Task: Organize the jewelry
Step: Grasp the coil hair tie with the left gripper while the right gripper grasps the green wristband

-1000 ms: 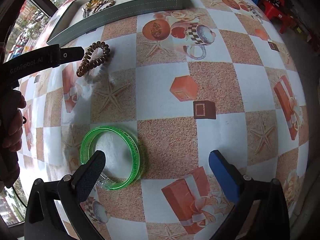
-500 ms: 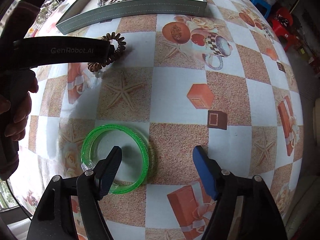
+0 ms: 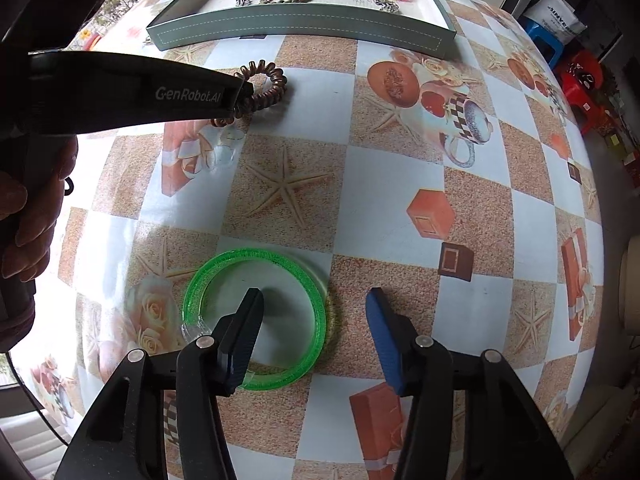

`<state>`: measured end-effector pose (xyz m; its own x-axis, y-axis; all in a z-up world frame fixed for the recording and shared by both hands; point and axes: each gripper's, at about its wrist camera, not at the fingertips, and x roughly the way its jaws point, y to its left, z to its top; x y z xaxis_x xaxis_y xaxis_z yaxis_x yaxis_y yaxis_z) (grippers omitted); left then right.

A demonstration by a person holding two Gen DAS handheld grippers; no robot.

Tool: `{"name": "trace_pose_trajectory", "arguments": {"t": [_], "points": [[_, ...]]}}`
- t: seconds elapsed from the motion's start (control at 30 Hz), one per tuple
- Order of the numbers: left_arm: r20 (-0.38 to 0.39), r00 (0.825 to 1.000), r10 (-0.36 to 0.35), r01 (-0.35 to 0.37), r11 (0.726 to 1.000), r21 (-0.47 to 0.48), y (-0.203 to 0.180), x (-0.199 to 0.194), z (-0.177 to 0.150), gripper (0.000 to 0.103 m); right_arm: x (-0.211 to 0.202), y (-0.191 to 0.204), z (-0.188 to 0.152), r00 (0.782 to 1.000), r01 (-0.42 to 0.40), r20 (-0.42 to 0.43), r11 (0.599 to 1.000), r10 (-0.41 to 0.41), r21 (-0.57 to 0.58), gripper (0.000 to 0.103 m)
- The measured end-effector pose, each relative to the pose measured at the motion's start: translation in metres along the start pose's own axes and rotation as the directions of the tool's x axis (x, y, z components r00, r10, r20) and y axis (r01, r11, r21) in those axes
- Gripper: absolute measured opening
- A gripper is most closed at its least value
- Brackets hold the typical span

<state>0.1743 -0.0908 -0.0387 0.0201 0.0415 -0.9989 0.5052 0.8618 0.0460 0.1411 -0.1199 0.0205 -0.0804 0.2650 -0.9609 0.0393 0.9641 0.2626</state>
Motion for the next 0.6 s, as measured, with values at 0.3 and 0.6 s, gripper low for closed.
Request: {"name": "trace_pose_trajectory", "arguments": {"t": [0.3,0.6], "points": [[0.008,0.999,-0.045,0.045,0.994,-0.096,0.022,-0.013,-0.014,0.025,-0.005,0.007,0.007,0.999,-0.033,0.01,0.999,0.033,0.013,0.007],[0.039,0.997,-0.066,0.072,0.98,-0.186,0.043,-0.043,-0.028,0.025,-0.021,-0.058,0.012,0.985,-0.169,0.05,0.964,0.163,0.203,0.007]]}}
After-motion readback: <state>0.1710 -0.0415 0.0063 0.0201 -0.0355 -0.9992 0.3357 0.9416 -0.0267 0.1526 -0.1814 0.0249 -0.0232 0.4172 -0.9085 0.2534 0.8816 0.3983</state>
